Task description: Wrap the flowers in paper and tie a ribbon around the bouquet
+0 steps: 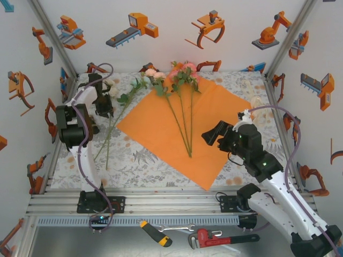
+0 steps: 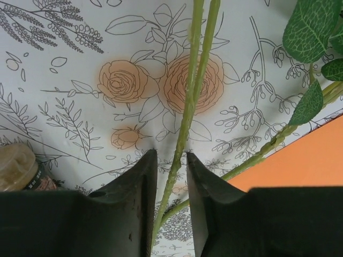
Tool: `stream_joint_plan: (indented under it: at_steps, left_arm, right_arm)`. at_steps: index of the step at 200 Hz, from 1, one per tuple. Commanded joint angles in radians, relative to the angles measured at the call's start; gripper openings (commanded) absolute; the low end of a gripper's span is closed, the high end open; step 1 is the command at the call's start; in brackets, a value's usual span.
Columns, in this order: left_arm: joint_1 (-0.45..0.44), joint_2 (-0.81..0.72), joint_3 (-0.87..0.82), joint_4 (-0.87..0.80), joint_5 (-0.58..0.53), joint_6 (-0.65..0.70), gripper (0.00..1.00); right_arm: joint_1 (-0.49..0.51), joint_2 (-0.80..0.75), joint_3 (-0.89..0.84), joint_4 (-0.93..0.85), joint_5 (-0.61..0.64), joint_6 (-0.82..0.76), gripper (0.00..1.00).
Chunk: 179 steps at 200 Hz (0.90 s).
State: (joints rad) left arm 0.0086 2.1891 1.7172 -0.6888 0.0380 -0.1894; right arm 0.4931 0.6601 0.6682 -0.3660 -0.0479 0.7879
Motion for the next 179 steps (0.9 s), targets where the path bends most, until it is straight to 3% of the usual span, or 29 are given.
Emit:
stream_joint_plan:
  at_steps: [1,28,51,74,97,113,138,179]
  left_arm:
    - [0.005,0.027,0.029,-0.055,0.004,-0.002,0.17]
    - [0.005,-0.045,0.04,-0.061,0.026,-0.017,0.0]
    - [0.004,-0.171,0.044,-0.057,0.083,-0.059,0.0]
    - [-0.005,-0.302,0.035,-0.023,0.213,-0.166,0.0]
    - [-0.053,-0.413,-0.043,0.164,0.384,-0.326,0.0]
    - [-0.125,-0.446,-0.085,0.327,0.441,-0.448,0.0]
    - [-0.284,-0.383,-0.036,0.492,0.444,-0.553,0.0]
    - [-0.533,-0.056,0.325,0.416,0.366,-0.525,0.0]
  right_arm:
    - [-0.005,-0.013,-0.001,0.001,0.001,-0.006,0.87]
    - [-0.005,-0.02,0.004,-0.01,0.009,-0.007,0.87]
    - [-0.005,-0.021,0.004,-0.01,0.01,-0.006,0.87]
    - [-0.005,-0.012,0.0,0.011,0.006,0.003,0.88]
    - [-0.005,0.003,-0.007,0.045,-0.004,0.016,0.87]
    - [-0.005,0.016,-0.005,0.052,-0.013,0.017,0.87]
    - [-0.005,0.011,-0.007,0.042,-0.018,0.021,0.87]
    - [-0.005,-0.052,-0.015,-0.01,0.005,0.024,0.87]
